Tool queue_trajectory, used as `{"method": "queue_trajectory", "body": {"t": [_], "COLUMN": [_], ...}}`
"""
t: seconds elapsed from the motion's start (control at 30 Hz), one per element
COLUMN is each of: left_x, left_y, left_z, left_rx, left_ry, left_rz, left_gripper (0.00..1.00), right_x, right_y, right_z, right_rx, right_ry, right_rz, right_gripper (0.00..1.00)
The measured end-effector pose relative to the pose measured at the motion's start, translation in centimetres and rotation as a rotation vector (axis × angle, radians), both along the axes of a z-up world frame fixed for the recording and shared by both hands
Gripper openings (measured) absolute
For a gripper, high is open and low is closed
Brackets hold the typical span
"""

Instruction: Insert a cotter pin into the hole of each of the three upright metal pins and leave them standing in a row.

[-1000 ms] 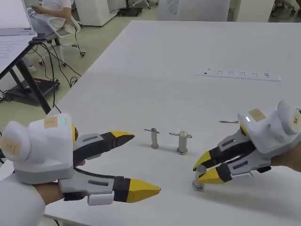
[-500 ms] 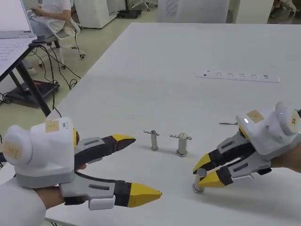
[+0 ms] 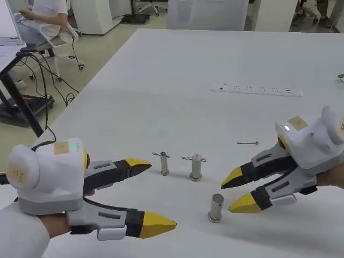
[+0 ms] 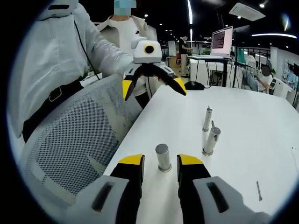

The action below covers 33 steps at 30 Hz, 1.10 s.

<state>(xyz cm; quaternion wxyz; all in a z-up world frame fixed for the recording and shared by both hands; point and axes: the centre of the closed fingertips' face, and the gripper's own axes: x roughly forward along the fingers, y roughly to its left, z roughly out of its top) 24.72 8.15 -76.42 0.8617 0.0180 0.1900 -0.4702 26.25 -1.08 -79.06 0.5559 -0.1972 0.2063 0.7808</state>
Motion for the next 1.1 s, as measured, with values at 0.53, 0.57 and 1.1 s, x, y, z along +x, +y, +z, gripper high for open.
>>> {"method": "queue_trajectory", "body": {"t": [0.53,0.57,1.1], "left_x": [0.5,0.4,2.6], "left_y": [-3.0,-3.2,-6.2], "left_z": [-4.9,-5.2,-8.3], "left_rx": [0.175,0.180,0.203], "left_ry": [-0.086,-0.083,-0.128], "left_rz": [-0.271,-0.291,-0.383], "left_gripper": [0.54,0.52,0.35], "right_x": [1.0,0.9,1.8], "right_y": [-4.6,-4.8,-8.6], "right_z": [0.4,0.4,-1.1], "right_rx": [-0.046,-0.049,-0.133], "right_ry": [0.039,0.040,0.093], "right_rz": [-0.179,-0.184,-0.382], "right_gripper": [0.27,0.27,0.25]}}
